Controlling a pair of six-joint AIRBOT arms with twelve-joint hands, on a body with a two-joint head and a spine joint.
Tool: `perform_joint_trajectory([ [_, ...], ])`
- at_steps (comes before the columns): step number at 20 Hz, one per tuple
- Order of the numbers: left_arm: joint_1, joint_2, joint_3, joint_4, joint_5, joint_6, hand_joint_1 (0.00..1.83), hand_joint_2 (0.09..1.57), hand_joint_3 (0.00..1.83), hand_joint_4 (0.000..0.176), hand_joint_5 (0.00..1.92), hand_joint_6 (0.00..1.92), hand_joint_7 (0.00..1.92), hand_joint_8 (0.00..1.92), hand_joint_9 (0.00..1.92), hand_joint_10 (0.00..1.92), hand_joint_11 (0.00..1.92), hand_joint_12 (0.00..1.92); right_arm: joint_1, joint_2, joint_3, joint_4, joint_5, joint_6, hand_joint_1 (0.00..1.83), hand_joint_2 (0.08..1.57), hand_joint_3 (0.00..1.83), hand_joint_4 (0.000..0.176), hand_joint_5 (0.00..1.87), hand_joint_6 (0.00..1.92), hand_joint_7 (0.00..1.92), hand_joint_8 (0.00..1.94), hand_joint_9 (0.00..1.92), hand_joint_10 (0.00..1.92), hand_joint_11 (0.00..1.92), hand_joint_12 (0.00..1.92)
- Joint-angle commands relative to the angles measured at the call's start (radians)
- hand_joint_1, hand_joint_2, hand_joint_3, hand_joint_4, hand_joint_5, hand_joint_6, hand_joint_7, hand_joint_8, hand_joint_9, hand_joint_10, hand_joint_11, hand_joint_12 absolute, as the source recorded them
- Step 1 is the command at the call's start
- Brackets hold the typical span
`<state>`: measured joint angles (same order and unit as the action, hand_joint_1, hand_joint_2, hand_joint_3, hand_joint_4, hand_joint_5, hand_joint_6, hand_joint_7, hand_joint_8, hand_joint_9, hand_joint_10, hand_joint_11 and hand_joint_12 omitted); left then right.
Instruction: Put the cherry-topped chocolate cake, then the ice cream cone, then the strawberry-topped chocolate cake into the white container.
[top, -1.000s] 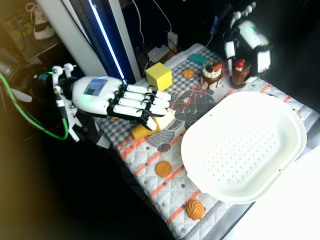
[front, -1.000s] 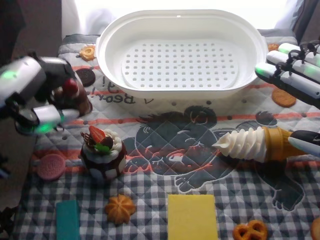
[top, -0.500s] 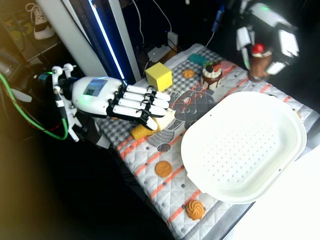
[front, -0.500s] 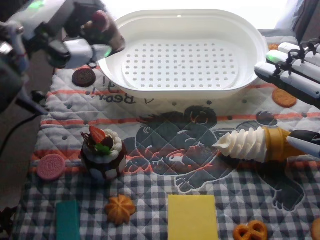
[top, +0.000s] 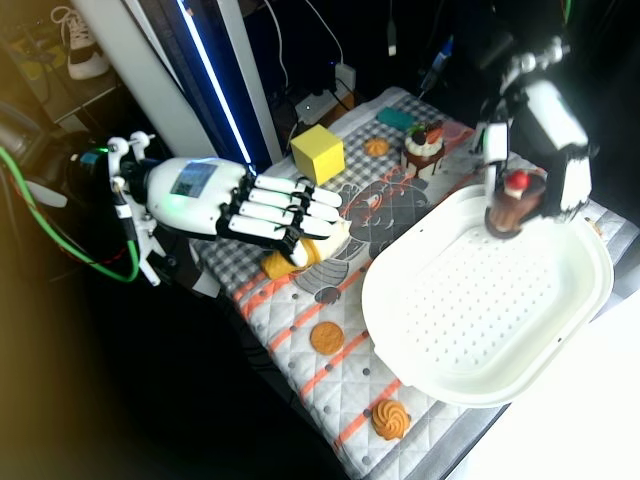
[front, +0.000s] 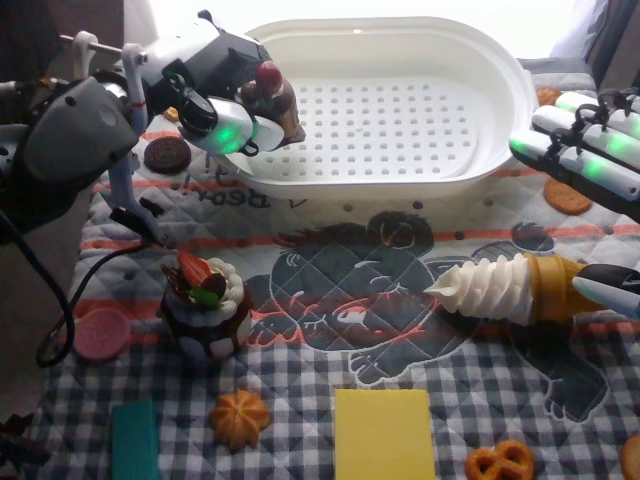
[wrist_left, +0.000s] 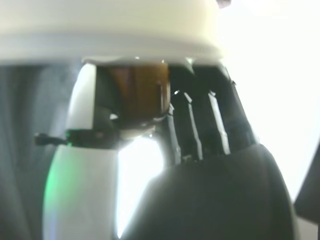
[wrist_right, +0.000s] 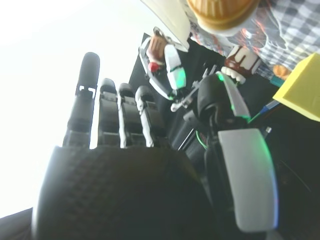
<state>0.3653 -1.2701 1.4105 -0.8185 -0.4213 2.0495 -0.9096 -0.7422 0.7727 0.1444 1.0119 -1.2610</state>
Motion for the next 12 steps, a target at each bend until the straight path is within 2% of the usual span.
perform_joint_trajectory([
  [1,-0.014,0.006,0.008,0.015,-0.083,-0.003,1.04,1.10,0.00,0.011,0.20,0.72,0.29,0.79,0.22,1.14,0.11,1.83,0.005,0.005,0.001,-0.003,0.126,0.000,0.59,1.30,0.00,0.000,0.00,0.00,0.00,0.00,0.01,0.01,0.00,1.09],
  [2,-0.013,0.006,0.008,0.014,-0.084,-0.003,1.02,1.08,0.00,0.023,0.20,0.59,0.27,0.64,0.17,1.07,0.04,1.79,0.005,0.005,0.001,-0.003,0.126,0.000,0.59,1.31,0.00,0.000,0.00,0.00,0.00,0.00,0.01,0.01,0.00,1.01],
  [3,-0.013,0.007,0.005,0.019,-0.085,-0.003,0.95,1.07,0.00,0.083,0.12,0.42,0.17,0.33,0.03,0.69,0.01,1.46,0.005,0.006,0.001,-0.003,0.126,0.001,0.55,1.31,0.00,0.000,0.00,0.00,0.00,0.00,0.00,0.01,0.00,0.94],
  [4,-0.012,0.009,0.000,0.022,-0.088,-0.003,0.85,1.05,0.00,0.128,0.05,0.26,0.03,0.11,0.01,0.14,0.00,0.67,0.004,0.006,0.001,-0.003,0.126,0.001,0.54,1.31,0.00,0.000,0.00,0.00,0.00,0.00,0.00,0.00,0.00,0.85],
  [5,-0.011,0.014,-0.008,0.025,-0.095,-0.003,0.80,1.03,0.00,0.148,0.05,0.06,0.01,0.02,0.00,0.03,0.00,0.13,0.004,0.006,0.001,-0.003,0.126,0.002,0.54,1.31,0.00,0.000,0.00,0.00,0.00,0.00,0.00,0.00,0.00,0.83],
  [6,-0.007,0.023,-0.022,0.034,-0.105,-0.003,0.76,1.02,0.00,0.148,0.02,0.01,0.00,0.00,0.00,0.00,0.00,0.03,0.004,0.007,0.001,-0.003,0.126,0.004,0.54,1.32,0.00,0.000,0.00,0.00,0.00,0.00,0.00,0.00,0.00,0.82],
  [9,0.002,0.059,-0.080,0.079,-0.155,-0.004,0.76,0.99,0.00,0.165,0.00,0.00,0.00,0.00,0.00,0.00,0.00,0.00,0.004,0.009,0.005,-0.004,0.126,0.034,0.54,1.31,0.00,0.000,0.00,0.00,0.00,0.00,0.00,0.00,0.00,0.72],
  [10,0.009,0.080,-0.109,0.103,-0.180,-0.014,0.77,0.98,0.00,0.173,0.00,0.00,0.00,0.00,0.00,0.00,0.00,0.00,0.002,0.009,0.010,-0.009,0.125,0.061,0.54,1.31,0.00,0.000,0.00,0.00,0.00,0.00,0.00,0.00,0.00,0.59],
  [11,0.021,0.111,-0.142,0.152,-0.208,-0.067,0.75,0.98,0.00,0.175,0.00,0.00,0.00,0.00,0.00,0.00,0.00,0.00,-0.003,0.009,0.019,-0.019,0.121,0.098,0.50,1.31,0.00,0.000,0.00,0.00,0.00,0.00,0.00,0.00,0.00,0.47],
  [12,0.035,0.137,-0.164,0.202,-0.229,-0.133,0.73,0.98,0.00,0.162,0.00,0.00,0.00,0.00,0.00,0.00,0.00,0.00,-0.008,0.009,0.026,-0.029,0.110,0.125,0.48,1.31,0.00,0.000,0.00,0.00,0.00,0.00,0.03,0.01,0.00,0.79],
])
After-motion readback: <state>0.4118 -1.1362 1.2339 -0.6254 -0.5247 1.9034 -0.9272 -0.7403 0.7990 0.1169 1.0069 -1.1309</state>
